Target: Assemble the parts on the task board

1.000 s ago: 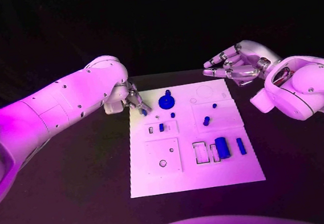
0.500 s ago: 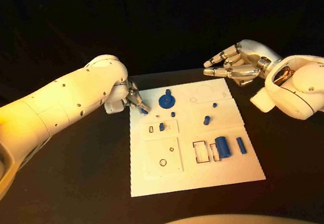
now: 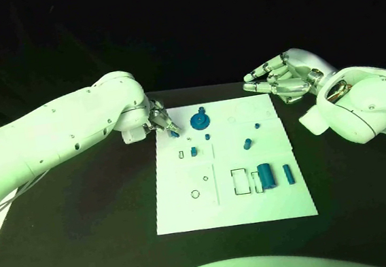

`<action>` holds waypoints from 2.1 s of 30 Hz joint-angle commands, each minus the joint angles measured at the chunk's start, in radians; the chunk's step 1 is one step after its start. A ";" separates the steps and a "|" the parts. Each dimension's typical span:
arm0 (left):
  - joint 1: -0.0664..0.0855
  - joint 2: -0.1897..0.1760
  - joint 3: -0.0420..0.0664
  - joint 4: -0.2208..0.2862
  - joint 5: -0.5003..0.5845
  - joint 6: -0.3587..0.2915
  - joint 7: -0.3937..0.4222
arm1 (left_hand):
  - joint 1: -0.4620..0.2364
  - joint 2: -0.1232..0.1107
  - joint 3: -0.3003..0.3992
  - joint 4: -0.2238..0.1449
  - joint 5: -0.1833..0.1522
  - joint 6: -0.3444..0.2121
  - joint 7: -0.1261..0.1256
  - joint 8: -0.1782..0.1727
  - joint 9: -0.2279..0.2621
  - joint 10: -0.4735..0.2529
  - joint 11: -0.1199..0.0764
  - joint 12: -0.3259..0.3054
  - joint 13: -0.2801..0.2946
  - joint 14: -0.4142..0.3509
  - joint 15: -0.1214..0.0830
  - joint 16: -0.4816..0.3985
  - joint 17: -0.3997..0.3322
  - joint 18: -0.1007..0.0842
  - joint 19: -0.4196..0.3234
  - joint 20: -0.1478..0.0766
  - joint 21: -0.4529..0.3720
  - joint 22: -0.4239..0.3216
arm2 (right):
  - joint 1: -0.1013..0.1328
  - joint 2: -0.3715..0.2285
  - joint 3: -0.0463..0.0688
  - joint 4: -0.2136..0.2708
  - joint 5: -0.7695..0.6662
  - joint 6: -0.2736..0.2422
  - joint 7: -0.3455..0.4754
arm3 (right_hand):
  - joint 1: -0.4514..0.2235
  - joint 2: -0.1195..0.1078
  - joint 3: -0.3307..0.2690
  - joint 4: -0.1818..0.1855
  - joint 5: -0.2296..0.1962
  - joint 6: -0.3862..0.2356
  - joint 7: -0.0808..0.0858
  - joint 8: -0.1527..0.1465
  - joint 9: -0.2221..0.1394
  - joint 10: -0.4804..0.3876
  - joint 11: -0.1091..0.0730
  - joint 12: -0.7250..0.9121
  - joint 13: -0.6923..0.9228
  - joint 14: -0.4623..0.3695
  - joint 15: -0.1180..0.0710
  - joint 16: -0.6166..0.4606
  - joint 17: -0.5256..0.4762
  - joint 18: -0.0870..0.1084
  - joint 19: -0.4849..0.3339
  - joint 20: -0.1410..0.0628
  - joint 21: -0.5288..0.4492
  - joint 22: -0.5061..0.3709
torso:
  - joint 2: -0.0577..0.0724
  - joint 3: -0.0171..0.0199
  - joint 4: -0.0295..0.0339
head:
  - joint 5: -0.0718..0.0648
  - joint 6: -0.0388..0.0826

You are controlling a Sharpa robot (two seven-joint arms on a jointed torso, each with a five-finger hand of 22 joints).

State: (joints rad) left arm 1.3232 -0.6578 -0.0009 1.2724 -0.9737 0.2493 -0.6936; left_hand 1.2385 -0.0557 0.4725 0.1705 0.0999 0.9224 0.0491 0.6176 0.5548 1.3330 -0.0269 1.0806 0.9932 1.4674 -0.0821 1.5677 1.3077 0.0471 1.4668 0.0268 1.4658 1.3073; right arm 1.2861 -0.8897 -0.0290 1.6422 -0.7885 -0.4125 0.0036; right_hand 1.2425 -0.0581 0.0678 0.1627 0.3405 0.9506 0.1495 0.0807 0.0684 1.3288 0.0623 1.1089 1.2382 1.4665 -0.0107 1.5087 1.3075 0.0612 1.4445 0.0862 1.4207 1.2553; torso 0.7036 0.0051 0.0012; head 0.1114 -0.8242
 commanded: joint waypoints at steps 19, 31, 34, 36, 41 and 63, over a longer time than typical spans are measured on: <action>-0.068 -0.103 -0.016 0.200 -0.123 -0.133 0.084 | -0.014 -0.035 0.146 -0.146 -0.012 -0.005 -0.008 0.016 0.002 0.009 -0.003 -0.008 -0.016 0.103 0.000 0.003 0.263 -0.011 0.033 0.000 -0.001 0.132 | -0.003 -0.002 -0.002 -0.001 -0.008 0.024 -0.003 | 0.000 0.004 -0.006 0.001 0.008 0.003 0.000 0.004 0.002 -0.004 -0.001 0.000 0.000 0.080 -0.005 -0.005 0.164 0.003 -0.005 0.001 -0.005 -0.001 | 0.001 -0.0011 -0.0011 | 0.009 -0.007; -0.078 -0.099 -0.016 0.198 -0.143 -0.084 0.078 | -0.009 -0.046 0.150 -0.155 -0.016 -0.005 -0.009 0.017 0.000 0.009 -0.005 -0.011 -0.021 0.103 -0.001 0.003 0.263 -0.011 0.033 0.000 -0.001 0.133 | -0.005 -0.001 -0.002 -0.001 -0.008 0.025 -0.002 | -0.001 0.004 -0.006 0.001 0.008 0.003 0.000 0.004 0.002 -0.003 -0.001 0.000 0.000 0.080 -0.005 -0.004 0.164 0.003 -0.005 0.001 -0.005 -0.001 | 0.001 0.0001 -0.0010 | 0.011 -0.017; -0.078 -0.098 -0.016 0.198 -0.144 -0.068 0.076 | -0.005 -0.052 0.151 -0.160 -0.017 -0.005 -0.009 0.016 -0.002 0.010 -0.005 -0.013 -0.024 0.103 -0.001 0.003 0.263 -0.011 0.033 0.000 -0.002 0.132 | -0.005 -0.001 -0.002 -0.001 -0.008 0.026 -0.002 | -0.001 0.004 -0.006 0.001 0.008 0.003 0.000 0.004 0.002 -0.003 -0.001 0.000 0.000 0.080 -0.005 -0.004 0.164 0.003 -0.005 0.001 -0.005 -0.001 | 0.001 0.0000 -0.0010 | 0.012 -0.018; -0.078 -0.097 -0.016 0.198 -0.144 -0.060 0.074 | -0.005 -0.052 0.152 -0.161 -0.017 -0.005 -0.009 0.016 -0.002 0.010 -0.005 -0.014 -0.024 0.103 -0.001 0.003 0.263 -0.011 0.033 0.000 -0.001 0.133 | -0.005 -0.001 -0.002 -0.001 -0.008 0.026 -0.002 | -0.001 0.004 -0.006 0.001 0.008 0.003 0.000 0.004 0.002 -0.003 -0.001 0.000 0.000 0.080 -0.005 -0.004 0.164 0.003 -0.005 0.001 -0.005 -0.001 | 0.001 -0.0001 -0.0011 | 0.013 -0.019; -0.080 -0.094 -0.017 0.196 -0.144 -0.042 0.068 | -0.005 -0.053 0.152 -0.161 -0.017 -0.005 -0.009 0.016 -0.002 0.011 -0.005 -0.011 -0.020 0.103 -0.001 0.003 0.263 -0.011 0.033 0.000 -0.001 0.133 | -0.005 -0.001 -0.002 -0.001 -0.008 0.026 -0.002 | -0.001 0.004 -0.006 0.001 0.008 0.003 0.000 0.004 0.002 -0.003 -0.001 0.000 0.000 0.080 -0.005 -0.004 0.164 0.003 -0.005 0.001 -0.005 -0.001 | 0.000 0.0001 -0.0021 | 0.015 -0.021; -0.084 -0.099 -0.017 0.198 -0.145 -0.016 0.024 | -0.004 -0.049 0.155 -0.160 -0.017 -0.002 -0.009 0.018 -0.003 0.011 -0.005 -0.014 -0.024 0.103 -0.001 0.003 0.263 -0.010 0.031 0.000 -0.005 0.129 | -0.005 -0.004 -0.002 0.002 -0.008 0.029 -0.003 | -0.003 0.005 -0.008 0.003 0.009 0.003 0.000 0.004 0.002 -0.003 -0.001 0.002 0.001 0.080 -0.005 -0.005 0.164 0.003 -0.005 0.001 -0.005 -0.001 | 0.000 -0.0001 -0.0010 | 0.018 -0.025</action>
State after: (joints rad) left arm 1.2439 -0.7557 -0.0157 1.4688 -1.1127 0.2029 -0.6500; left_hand 1.2248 -0.1094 0.5242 0.1129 0.0798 0.9178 0.0443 0.6321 0.5512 1.3401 -0.0340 1.0716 0.9701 1.4673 -0.0820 1.5678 1.3079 0.0473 1.4668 0.0269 1.4663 1.3077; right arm 1.2814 -0.8940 -0.0310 1.6423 -0.7886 -0.3973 -0.0002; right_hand 1.2424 -0.0581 0.0634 0.1670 0.3446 0.9506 0.1495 0.0807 0.0685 1.3288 0.0623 1.1089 1.2379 1.4665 -0.0107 1.5087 1.3077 0.0612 1.4446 0.0862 1.4207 1.2554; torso 0.7041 0.0049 -0.0004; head 0.1279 -0.8484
